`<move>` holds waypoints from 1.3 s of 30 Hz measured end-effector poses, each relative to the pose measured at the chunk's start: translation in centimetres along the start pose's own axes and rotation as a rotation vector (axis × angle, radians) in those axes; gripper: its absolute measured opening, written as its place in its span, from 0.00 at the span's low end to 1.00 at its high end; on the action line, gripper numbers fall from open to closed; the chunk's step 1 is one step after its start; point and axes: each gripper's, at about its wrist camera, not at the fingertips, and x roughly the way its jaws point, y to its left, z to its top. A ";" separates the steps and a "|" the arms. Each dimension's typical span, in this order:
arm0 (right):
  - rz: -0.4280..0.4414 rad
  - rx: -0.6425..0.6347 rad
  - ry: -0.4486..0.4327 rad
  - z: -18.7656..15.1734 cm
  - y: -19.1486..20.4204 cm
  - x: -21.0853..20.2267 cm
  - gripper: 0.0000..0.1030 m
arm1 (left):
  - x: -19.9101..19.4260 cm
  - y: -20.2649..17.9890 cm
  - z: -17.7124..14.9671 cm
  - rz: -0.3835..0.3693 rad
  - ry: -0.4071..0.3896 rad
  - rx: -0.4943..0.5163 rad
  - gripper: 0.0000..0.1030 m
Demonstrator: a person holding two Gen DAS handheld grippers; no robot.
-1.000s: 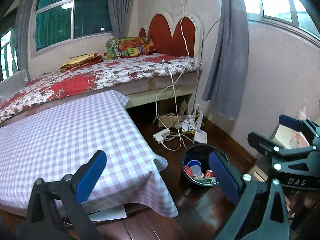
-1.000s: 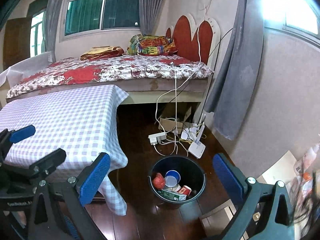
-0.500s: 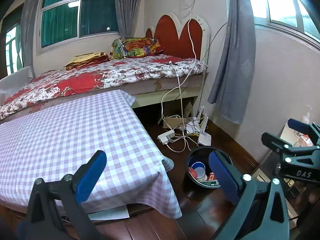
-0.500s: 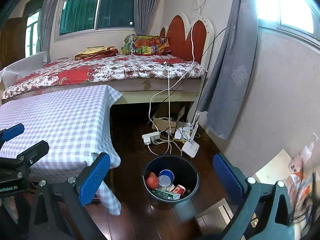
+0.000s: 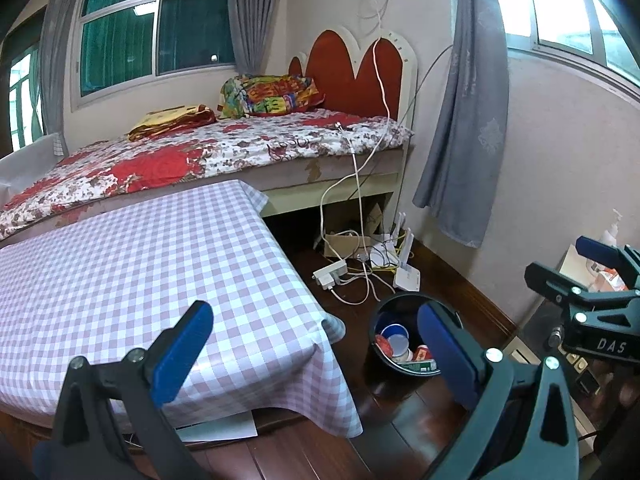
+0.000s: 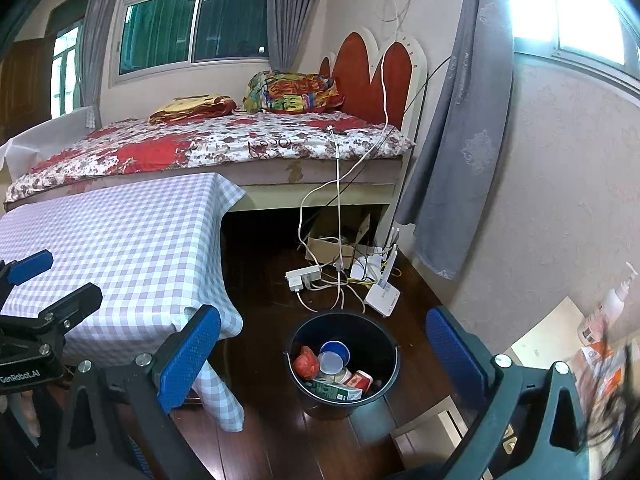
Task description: Collect trash
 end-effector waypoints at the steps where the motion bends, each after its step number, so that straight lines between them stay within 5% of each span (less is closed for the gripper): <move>1: -0.003 -0.002 0.000 0.0 0.0 0.0 1.00 | 0.0 0.0 0.0 -0.003 0.002 -0.001 1.00; 39: -0.005 0.006 0.005 -0.2 -0.3 -0.2 1.00 | 0.2 -0.7 0.3 -0.013 0.003 0.022 1.00</move>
